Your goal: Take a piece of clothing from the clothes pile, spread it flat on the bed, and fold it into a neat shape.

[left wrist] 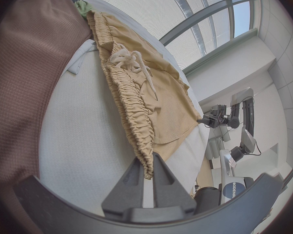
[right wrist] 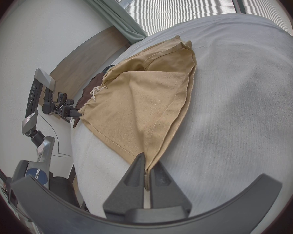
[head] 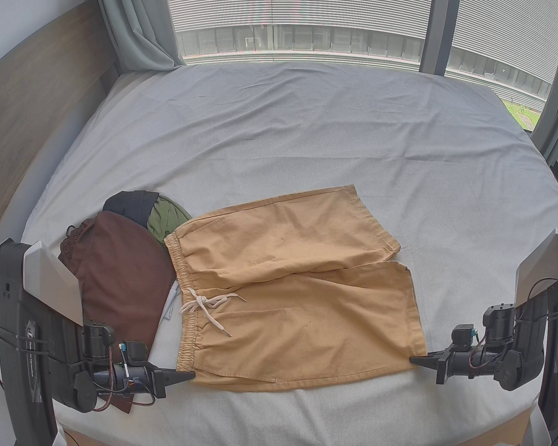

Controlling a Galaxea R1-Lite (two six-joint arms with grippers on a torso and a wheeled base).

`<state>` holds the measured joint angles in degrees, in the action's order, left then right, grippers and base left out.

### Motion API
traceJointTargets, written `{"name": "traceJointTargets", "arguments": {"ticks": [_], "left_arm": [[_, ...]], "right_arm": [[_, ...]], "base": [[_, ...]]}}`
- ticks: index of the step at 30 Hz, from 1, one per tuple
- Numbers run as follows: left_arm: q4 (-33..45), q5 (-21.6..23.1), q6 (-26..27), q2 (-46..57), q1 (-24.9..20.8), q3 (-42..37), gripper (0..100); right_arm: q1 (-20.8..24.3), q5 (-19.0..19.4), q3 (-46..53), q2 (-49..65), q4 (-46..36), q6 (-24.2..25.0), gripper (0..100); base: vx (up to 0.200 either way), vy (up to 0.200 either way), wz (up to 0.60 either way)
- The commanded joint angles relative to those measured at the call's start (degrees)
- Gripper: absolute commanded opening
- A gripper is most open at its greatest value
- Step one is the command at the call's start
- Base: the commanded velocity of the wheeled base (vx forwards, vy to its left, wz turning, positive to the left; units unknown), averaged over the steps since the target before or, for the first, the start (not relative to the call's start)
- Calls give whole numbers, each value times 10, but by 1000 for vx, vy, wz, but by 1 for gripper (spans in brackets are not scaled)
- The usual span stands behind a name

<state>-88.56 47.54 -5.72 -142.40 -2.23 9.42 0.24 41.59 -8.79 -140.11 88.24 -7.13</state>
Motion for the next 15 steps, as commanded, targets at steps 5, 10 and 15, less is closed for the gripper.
{"name": "traceJointTargets", "arguments": {"ticks": [5,10,15], "left_arm": [[0,4,44,-1,14,-29,0],[0,15,51,-1,15,-41,0],[0,18,69,-2,18,-49,0]], "right_arm": [[0,1,40,17,-3,-23,0],[-1,2,50,26,-3,-25,0],[-1,2,68,37,-4,-34,0]], "base": [[0,0,0],[0,0,0],[0,0,0]]}}
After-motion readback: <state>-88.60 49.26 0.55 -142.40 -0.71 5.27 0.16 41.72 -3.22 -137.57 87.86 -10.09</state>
